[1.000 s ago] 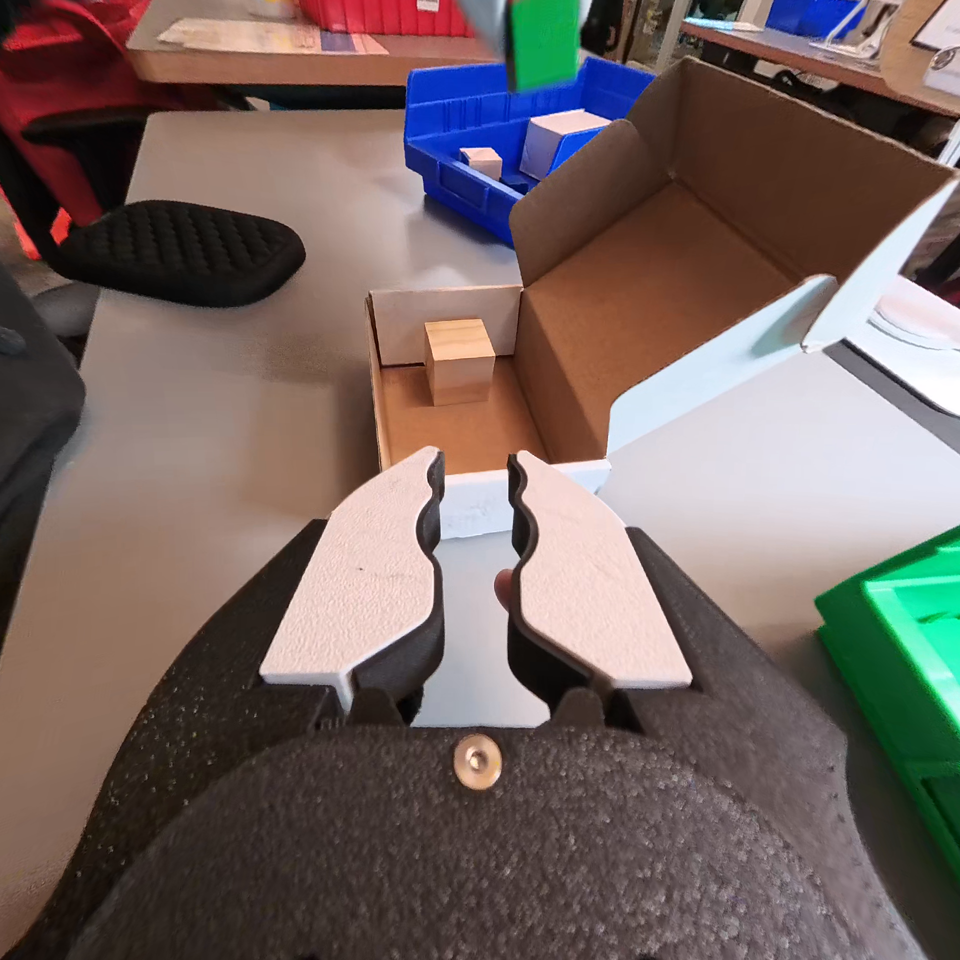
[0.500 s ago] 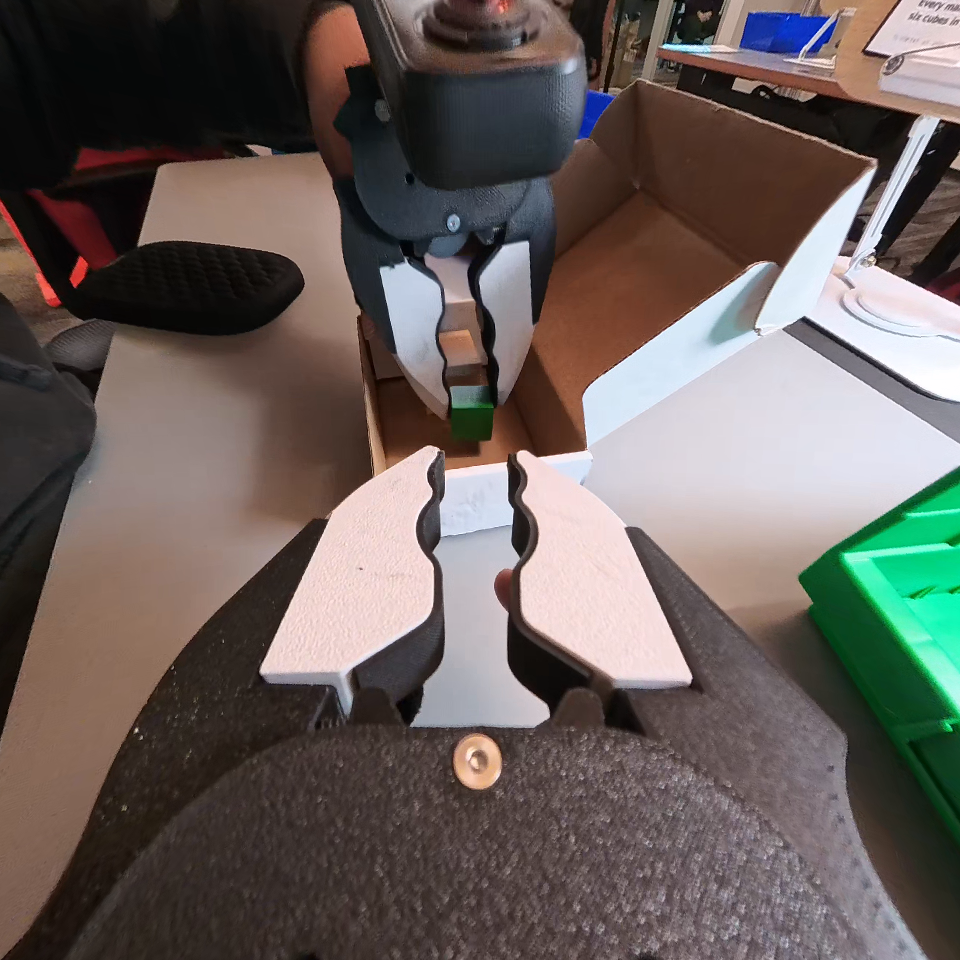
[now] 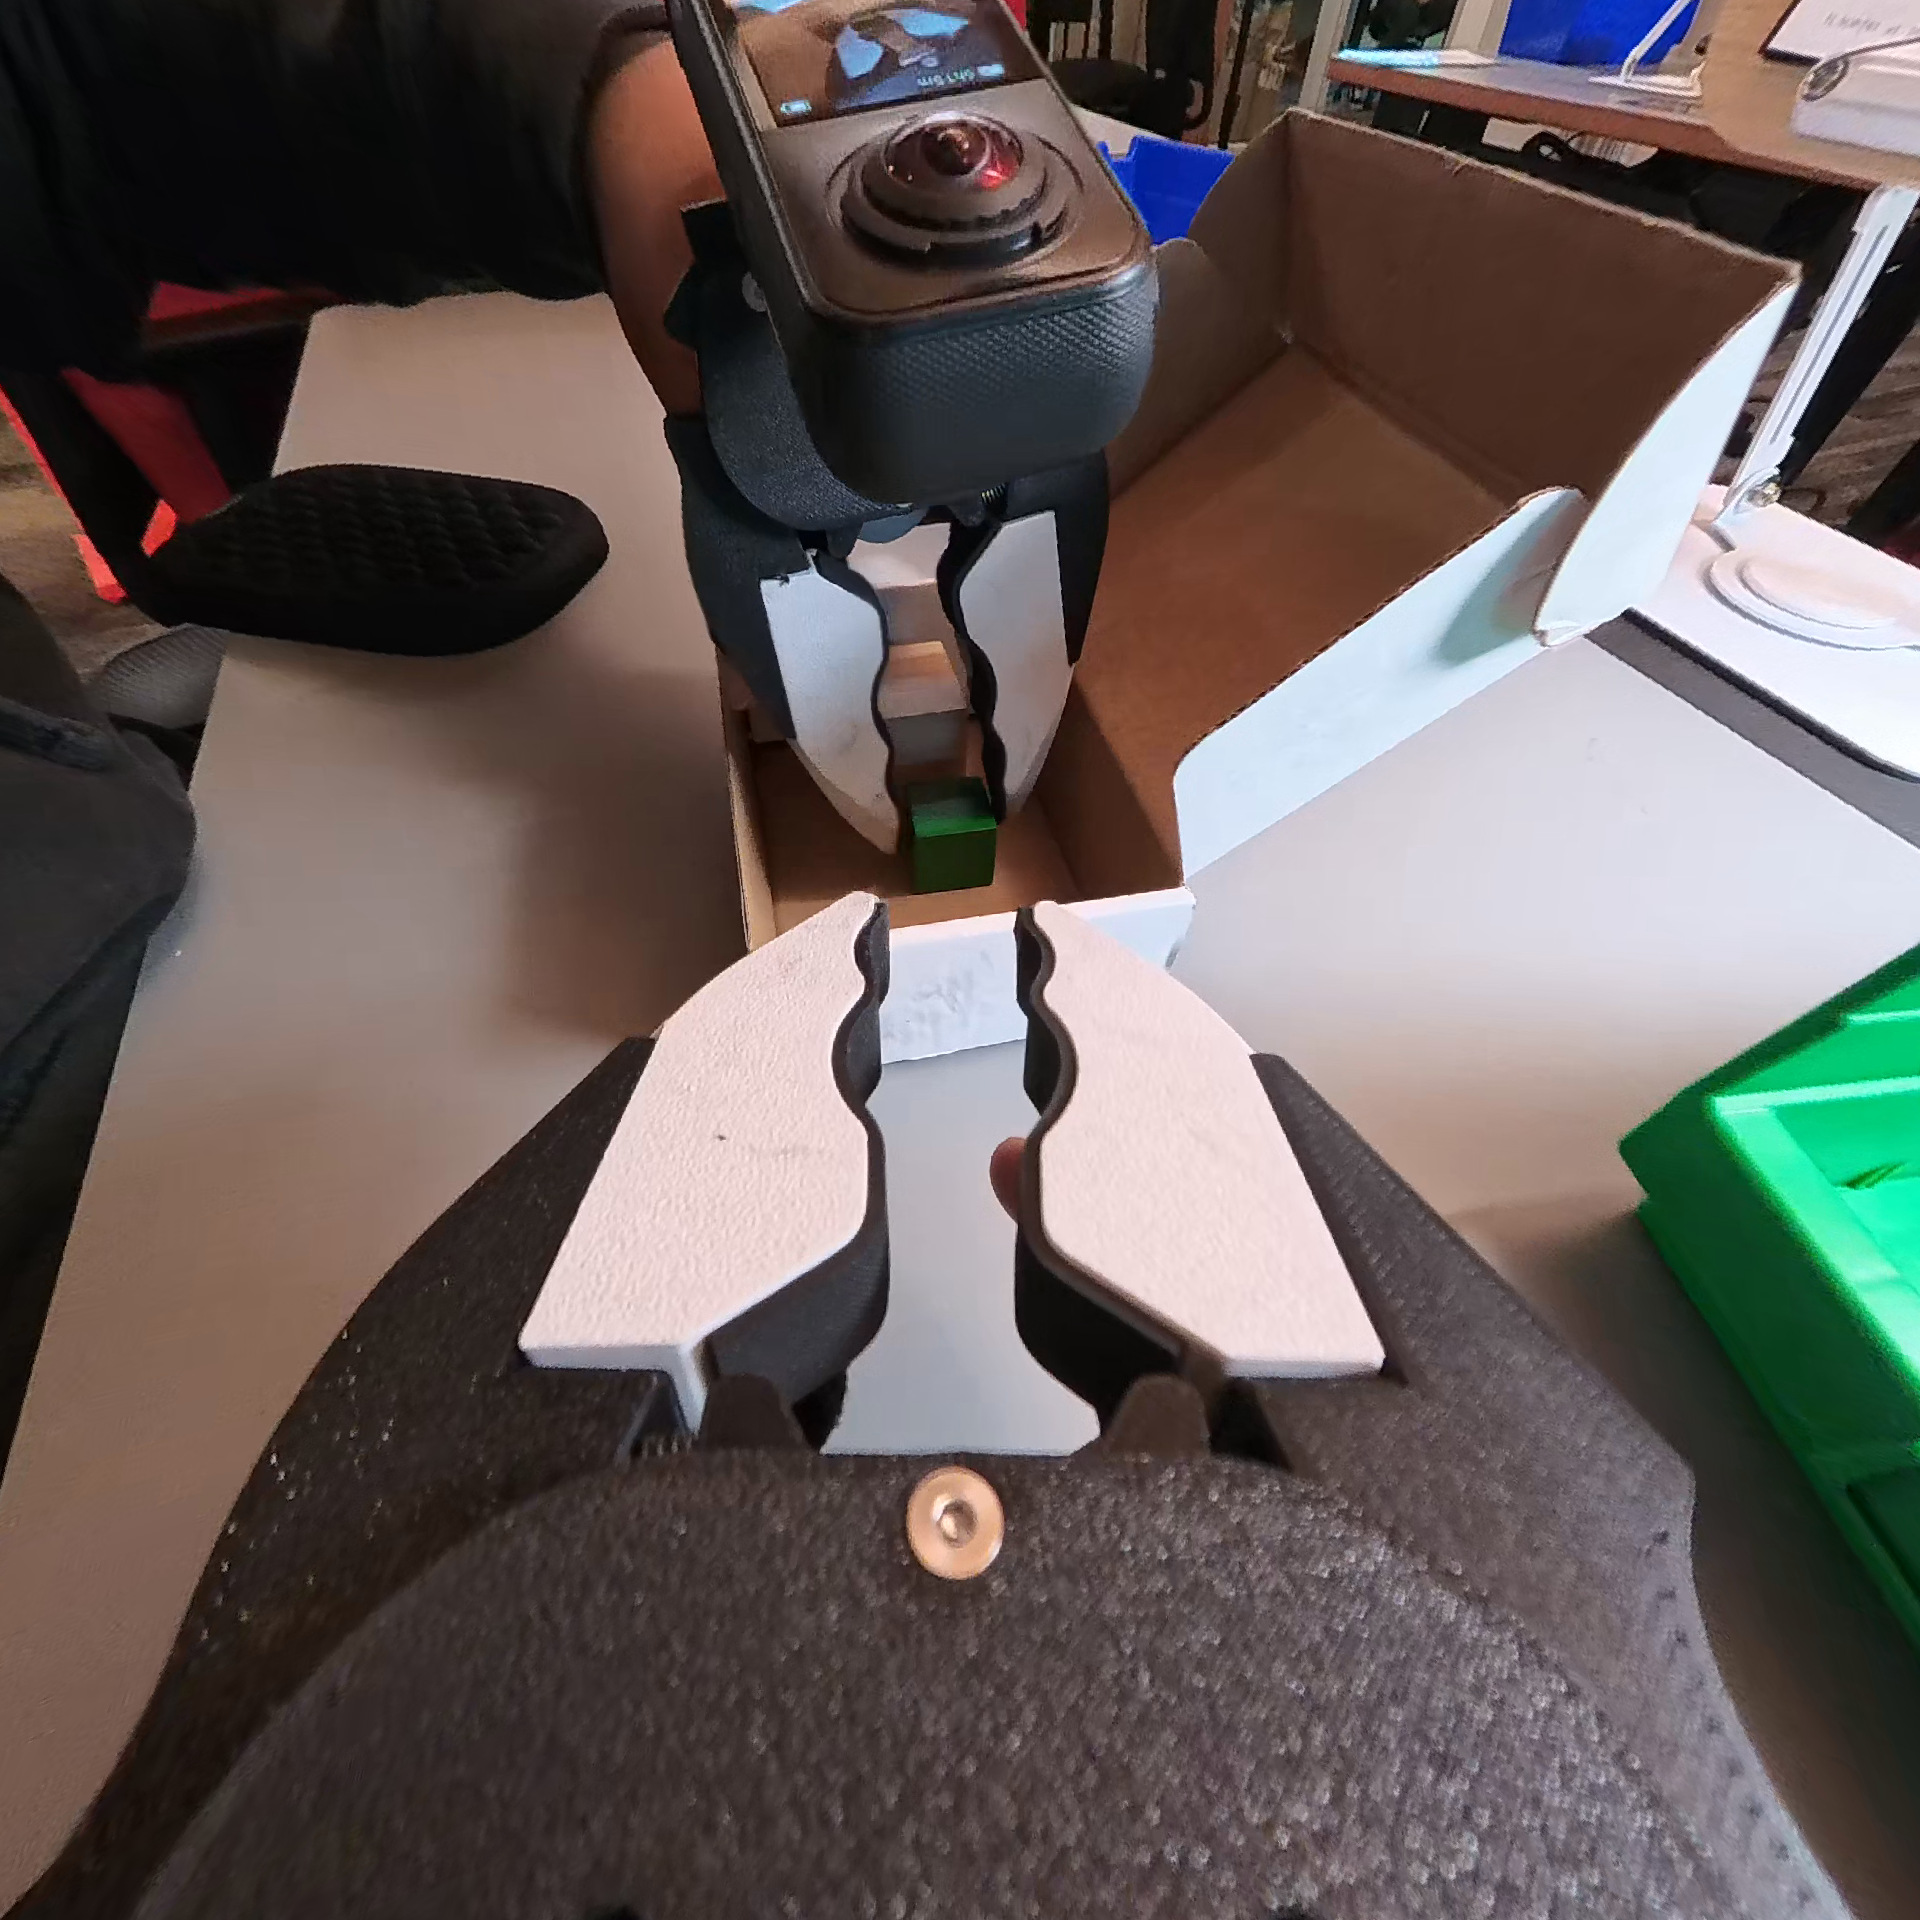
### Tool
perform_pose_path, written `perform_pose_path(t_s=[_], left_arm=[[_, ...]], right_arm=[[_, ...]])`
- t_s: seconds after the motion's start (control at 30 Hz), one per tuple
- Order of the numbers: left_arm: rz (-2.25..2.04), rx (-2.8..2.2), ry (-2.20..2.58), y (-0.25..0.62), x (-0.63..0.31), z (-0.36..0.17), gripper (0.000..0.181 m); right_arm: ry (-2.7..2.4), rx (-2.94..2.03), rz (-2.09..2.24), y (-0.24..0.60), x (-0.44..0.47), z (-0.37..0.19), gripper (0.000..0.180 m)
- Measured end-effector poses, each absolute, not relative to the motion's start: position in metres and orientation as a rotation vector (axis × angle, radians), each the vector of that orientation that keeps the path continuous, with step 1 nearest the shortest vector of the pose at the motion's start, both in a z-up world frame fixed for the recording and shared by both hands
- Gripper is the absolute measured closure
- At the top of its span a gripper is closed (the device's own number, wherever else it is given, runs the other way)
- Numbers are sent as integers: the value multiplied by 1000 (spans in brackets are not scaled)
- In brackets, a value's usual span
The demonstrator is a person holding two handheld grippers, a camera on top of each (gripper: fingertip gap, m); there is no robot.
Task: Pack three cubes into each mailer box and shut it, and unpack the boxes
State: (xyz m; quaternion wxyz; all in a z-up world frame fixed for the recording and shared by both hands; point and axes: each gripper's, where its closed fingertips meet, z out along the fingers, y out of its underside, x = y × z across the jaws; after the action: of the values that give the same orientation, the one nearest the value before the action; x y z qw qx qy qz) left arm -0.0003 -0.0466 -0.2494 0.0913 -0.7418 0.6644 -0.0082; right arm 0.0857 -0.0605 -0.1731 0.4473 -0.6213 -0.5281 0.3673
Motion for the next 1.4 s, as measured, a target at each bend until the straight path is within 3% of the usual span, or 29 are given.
perform_pose_path(t_s=[0.1, 0.23, 0.47, 0.67, 0.87, 1.13, 1.4], left_arm=[[-48, -2172, 1944, -49, -2, -233, 146], [-74, -2107, 1808, -40, -26, -172, 148], [128, -2272, 1450, 17, -164, -102, 146], [269, -2462, 1273, 59, -278, -137, 140], [309, -2544, 1294, 85, -332, -191, 140], [251, -2630, 1382, 97, -345, -234, 140], [162, -2677, 1414, 96, -342, -247, 156]], right_arm=[[-1305, -1538, 912, -61, 86, -173, 157], [-1299, -1537, 925, -60, 86, -172, 157], [-1301, -1521, 954, -63, 83, -168, 156], [-1293, -1514, 956, -63, 84, -167, 156], [-1283, -1526, 947, -60, 86, -169, 155], [-1273, -1569, 951, -54, 88, -177, 155], [-1278, -1595, 948, -52, 87, -183, 155]])
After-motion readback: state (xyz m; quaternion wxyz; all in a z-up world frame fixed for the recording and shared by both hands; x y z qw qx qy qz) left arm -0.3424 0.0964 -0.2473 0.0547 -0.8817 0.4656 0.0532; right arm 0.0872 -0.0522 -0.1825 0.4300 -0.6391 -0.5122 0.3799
